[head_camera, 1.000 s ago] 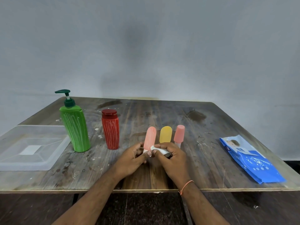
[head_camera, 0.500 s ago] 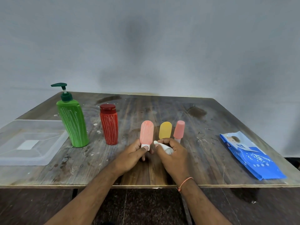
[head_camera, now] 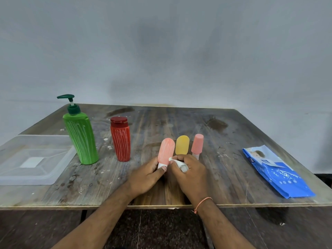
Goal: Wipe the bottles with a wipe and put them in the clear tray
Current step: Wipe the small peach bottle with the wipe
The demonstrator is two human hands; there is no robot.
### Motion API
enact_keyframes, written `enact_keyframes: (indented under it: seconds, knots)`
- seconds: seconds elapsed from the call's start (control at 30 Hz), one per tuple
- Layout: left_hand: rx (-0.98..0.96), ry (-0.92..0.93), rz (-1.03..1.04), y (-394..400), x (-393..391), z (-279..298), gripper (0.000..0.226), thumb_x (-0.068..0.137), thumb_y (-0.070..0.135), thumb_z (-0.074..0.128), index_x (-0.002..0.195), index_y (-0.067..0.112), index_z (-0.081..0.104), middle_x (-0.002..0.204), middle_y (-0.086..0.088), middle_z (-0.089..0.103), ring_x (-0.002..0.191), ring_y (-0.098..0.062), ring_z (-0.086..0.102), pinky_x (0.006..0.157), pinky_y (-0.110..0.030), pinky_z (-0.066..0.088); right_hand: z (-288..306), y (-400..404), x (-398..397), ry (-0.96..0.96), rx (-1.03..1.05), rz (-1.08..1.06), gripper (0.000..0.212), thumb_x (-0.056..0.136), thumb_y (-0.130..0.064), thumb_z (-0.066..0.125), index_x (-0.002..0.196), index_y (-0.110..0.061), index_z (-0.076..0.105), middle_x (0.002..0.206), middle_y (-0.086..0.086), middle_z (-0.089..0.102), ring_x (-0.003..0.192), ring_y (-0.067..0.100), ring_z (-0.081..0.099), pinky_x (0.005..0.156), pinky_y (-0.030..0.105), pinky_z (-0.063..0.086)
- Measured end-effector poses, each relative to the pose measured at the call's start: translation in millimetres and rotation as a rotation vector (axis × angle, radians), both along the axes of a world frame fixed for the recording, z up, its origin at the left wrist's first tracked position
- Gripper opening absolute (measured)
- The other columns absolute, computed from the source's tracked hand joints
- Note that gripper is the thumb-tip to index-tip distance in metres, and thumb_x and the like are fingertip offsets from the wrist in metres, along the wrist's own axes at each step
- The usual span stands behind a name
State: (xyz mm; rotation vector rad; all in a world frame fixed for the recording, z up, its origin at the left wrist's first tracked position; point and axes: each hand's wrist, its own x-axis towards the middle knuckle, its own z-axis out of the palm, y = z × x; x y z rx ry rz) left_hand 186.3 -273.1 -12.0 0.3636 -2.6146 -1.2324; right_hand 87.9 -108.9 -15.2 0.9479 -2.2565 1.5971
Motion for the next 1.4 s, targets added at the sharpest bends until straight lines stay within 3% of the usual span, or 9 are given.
enact_keyframes:
  seconds: [0.2,0.4,0.47,0.7,0.87,1.03,1.27,1.4]
  knots:
    - [-0.061,-0.002,0.024,0.4,0.9,-1.8,0.037,0.105,0.055,0.047,0.141,0.045,0.050,0.125,0.025,0.065,0.113,0.003,0.060,0.102,-0.036,0.052,0.0,1.5,2.7,0.050,0.062,0.019,0.010,0.087,-0.033,0.084,0.096,-0.031,0.079,0.093,-0.023,0.074,0.093,-0.001,0.068,0.075,0.024,0.057]
    - [-0.083,0.020,0.031,1.8,-0.6,-0.8,0.031,0.107,0.049,0.049,0.137,0.044,0.052,0.122,0.024,0.067,0.110,0.003,0.062,0.098,-0.035,0.054,4.1,2.3,4.9,0.080,0.052,0.021,0.008,0.090,-0.032,0.083,0.098,-0.031,0.080,0.094,-0.021,0.074,0.092,-0.001,0.068,0.074,0.018,0.054]
    - [-0.092,0.026,0.031,0.6,-1.3,-3.1,0.033,0.105,0.050,0.050,0.136,0.041,0.054,0.119,0.023,0.068,0.108,0.002,0.063,0.096,-0.038,0.055,2.3,1.7,5.0,0.074,0.065,0.059,0.010,0.087,-0.035,0.082,0.097,-0.032,0.080,0.095,-0.021,0.074,0.093,0.001,0.069,0.076,0.022,0.056]
    - [-0.093,0.017,0.038,0.9,-1.9,-4.7,0.055,0.092,0.073,0.040,0.139,0.046,0.049,0.124,0.023,0.066,0.111,0.000,0.063,0.097,-0.041,0.056,1.7,1.6,2.6,0.075,0.058,0.001,0.008,0.091,-0.033,0.082,0.096,-0.029,0.079,0.093,-0.020,0.074,0.091,0.002,0.068,0.076,0.028,0.058]
    - [-0.132,0.013,0.040,-0.7,-1.4,-7.0,0.053,0.093,0.070,0.040,0.139,0.046,0.048,0.122,0.023,0.067,0.109,0.000,0.064,0.095,-0.043,0.056,-1.0,0.1,4.6,0.050,0.045,0.051,0.010,0.083,-0.030,0.086,0.092,-0.030,0.081,0.091,-0.020,0.075,0.091,0.002,0.070,0.075,0.025,0.057]
    - [-0.172,0.029,0.052,1.3,-1.6,-6.1,0.054,0.092,0.074,0.041,0.135,0.043,0.051,0.115,0.021,0.068,0.100,-0.002,0.065,0.087,-0.042,0.059,2.5,2.2,3.4,0.075,0.045,-0.014,0.007,0.090,-0.032,0.083,0.096,-0.029,0.079,0.092,-0.020,0.074,0.091,0.000,0.067,0.074,0.022,0.055]
    - [-0.232,0.020,0.066,2.3,-1.8,-5.7,0.056,0.089,0.071,0.043,0.134,0.038,0.050,0.115,0.017,0.068,0.097,-0.004,0.065,0.082,-0.042,0.060,-1.3,0.8,4.0,0.072,0.060,0.026,0.009,0.085,-0.029,0.084,0.093,-0.030,0.080,0.092,-0.020,0.074,0.090,0.002,0.069,0.076,0.025,0.057]
    - [-0.266,0.027,0.080,3.4,-2.4,-6.3,0.052,0.089,0.072,0.042,0.128,0.037,0.051,0.106,0.017,0.068,0.089,-0.005,0.065,0.078,-0.041,0.059,1.7,1.7,3.9,0.076,0.042,0.001,0.007,0.089,-0.029,0.083,0.095,-0.029,0.079,0.092,-0.019,0.074,0.091,0.000,0.067,0.074,0.018,0.053]
